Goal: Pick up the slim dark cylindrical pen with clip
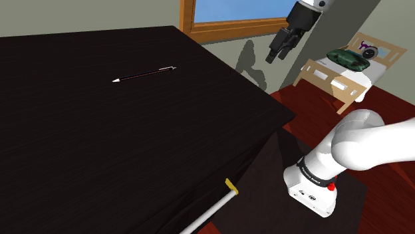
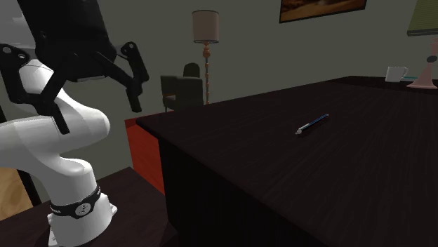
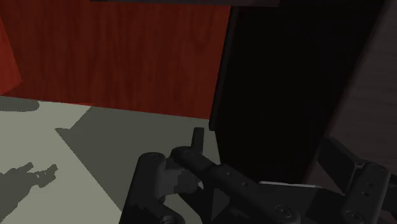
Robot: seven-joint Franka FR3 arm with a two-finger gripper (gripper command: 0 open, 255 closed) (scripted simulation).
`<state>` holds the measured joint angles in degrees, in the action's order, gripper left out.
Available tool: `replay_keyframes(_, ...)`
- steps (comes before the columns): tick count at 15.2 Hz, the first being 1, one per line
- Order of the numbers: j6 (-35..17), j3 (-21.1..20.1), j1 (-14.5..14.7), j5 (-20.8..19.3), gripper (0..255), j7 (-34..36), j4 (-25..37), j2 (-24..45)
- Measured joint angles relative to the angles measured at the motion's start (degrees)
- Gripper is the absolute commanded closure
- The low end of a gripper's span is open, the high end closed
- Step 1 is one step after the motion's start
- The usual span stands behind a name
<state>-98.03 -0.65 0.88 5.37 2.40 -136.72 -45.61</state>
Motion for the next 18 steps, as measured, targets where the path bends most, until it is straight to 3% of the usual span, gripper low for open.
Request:
replay_keyframes(2,-0.4,0.0,0.5,-0.1,0,-0.9,0.8,1.3)
replay_keyframes(6,-1.7,1.2,3.6,-0.9,0,-9.1,7.4,10.7)
replay_keyframes(18,1.9,-1.7,12.8,-2.0,0,-32.4,33.7,37.8)
